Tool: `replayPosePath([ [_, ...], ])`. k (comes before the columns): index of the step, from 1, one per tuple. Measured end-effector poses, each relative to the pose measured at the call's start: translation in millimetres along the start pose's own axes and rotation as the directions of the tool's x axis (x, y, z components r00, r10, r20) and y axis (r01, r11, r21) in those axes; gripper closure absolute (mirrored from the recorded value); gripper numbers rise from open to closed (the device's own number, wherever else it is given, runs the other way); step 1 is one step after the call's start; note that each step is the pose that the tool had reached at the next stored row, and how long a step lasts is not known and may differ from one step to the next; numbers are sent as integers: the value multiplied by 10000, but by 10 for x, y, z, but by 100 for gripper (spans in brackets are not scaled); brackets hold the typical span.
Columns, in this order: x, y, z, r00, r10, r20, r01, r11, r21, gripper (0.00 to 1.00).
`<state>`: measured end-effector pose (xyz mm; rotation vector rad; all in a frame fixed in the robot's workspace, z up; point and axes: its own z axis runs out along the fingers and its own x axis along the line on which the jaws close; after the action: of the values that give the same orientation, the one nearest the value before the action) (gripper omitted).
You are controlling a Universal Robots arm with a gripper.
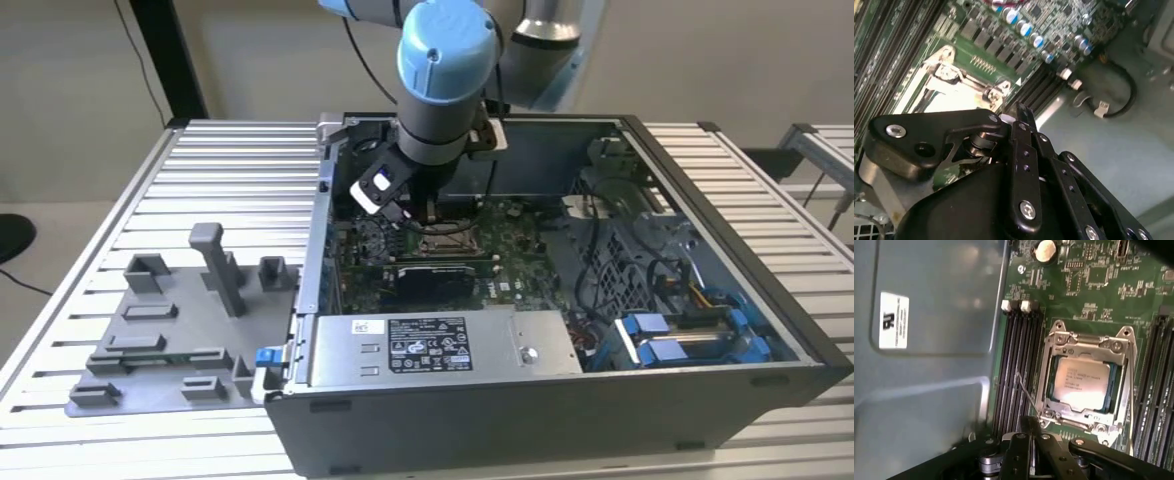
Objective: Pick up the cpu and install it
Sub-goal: 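Install the second cpu locking lever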
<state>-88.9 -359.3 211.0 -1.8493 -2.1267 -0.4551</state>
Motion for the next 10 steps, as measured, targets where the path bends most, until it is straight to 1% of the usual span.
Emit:
replayPosePath([
  [5,-1,-1,24,10000,-49,8,49,10000,-44,100],
  [7,20,3,49,10000,-84,10,84,9999,-67,100],
  [10,43,7,70,9999,-114,10,114,9999,-70,100],
])
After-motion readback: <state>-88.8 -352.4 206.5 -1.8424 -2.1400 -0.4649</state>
